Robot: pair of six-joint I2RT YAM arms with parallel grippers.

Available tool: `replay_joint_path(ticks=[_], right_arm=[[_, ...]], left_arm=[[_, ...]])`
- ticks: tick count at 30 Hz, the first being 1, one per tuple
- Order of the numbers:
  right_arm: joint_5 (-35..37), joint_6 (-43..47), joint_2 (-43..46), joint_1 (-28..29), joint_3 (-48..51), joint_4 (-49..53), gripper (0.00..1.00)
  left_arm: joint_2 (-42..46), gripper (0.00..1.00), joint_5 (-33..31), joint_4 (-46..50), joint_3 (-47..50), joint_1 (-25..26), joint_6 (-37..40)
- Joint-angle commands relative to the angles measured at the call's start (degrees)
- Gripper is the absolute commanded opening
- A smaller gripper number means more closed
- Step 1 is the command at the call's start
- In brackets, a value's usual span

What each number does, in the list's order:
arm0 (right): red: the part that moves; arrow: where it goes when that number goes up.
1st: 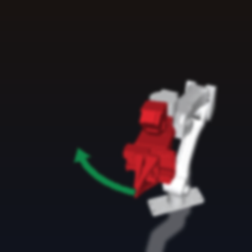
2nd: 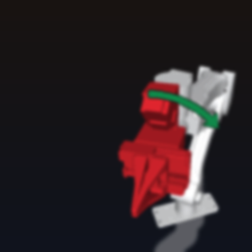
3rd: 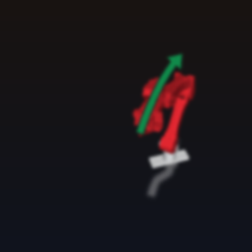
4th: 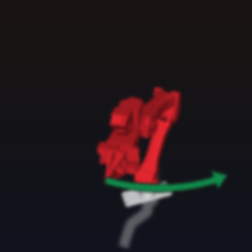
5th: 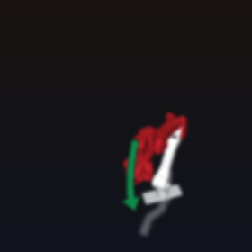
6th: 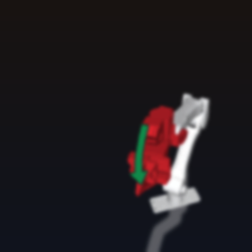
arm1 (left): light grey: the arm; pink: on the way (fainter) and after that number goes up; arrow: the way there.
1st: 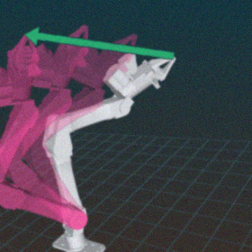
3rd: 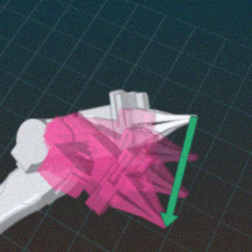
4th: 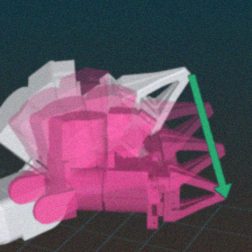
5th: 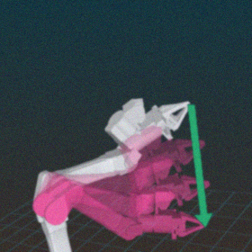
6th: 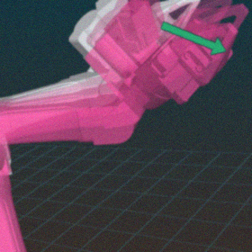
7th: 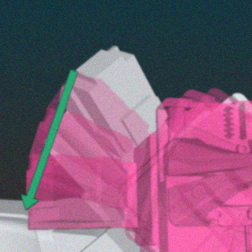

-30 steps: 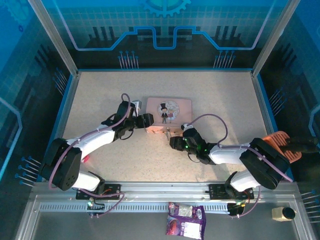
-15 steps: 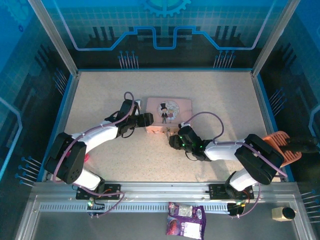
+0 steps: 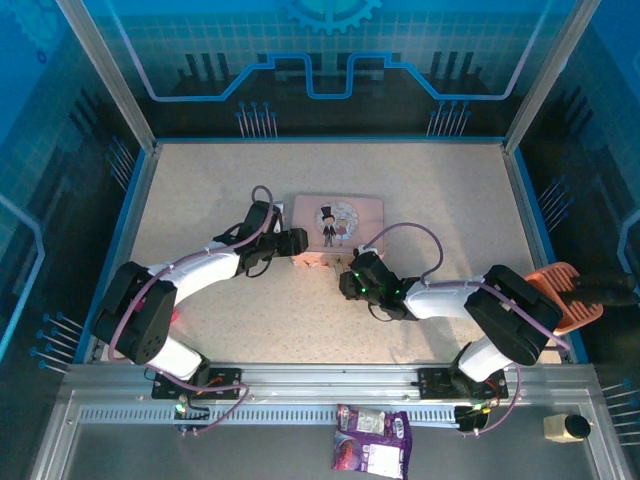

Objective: Unlock a padlock with a key

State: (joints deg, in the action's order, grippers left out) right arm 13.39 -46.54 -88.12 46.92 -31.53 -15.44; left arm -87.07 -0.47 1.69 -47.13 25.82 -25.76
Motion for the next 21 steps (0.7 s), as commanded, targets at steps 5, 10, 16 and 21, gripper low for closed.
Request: replay_joint_path(ticks=[5, 10, 16, 21], right_arm=[[1.5, -2.7, 1.4, 0.7, 1.1, 0.3, 0.13], [3.1, -8.0, 3.3, 0.8, 4.2, -6.5, 0.07], [5.0, -12.5, 3.4, -0.7, 7.2, -15.0, 0.02], [6.9, -16.6, 2.8, -2.1, 8.5, -19.4, 0.0]], left_arm=[[-2.9, 0.67, -0.9, 2.3, -1.5, 2.2, -1.3], [-3.0, 0.67, -2.6, 2.4, -1.5, 4.5, -2.5], [-2.7, 0.66, -4.6, 2.5, -1.7, 7.9, -4.4], [-1.8, 0.65, -6.5, 1.5, -1.6, 10.2, -6.4]])
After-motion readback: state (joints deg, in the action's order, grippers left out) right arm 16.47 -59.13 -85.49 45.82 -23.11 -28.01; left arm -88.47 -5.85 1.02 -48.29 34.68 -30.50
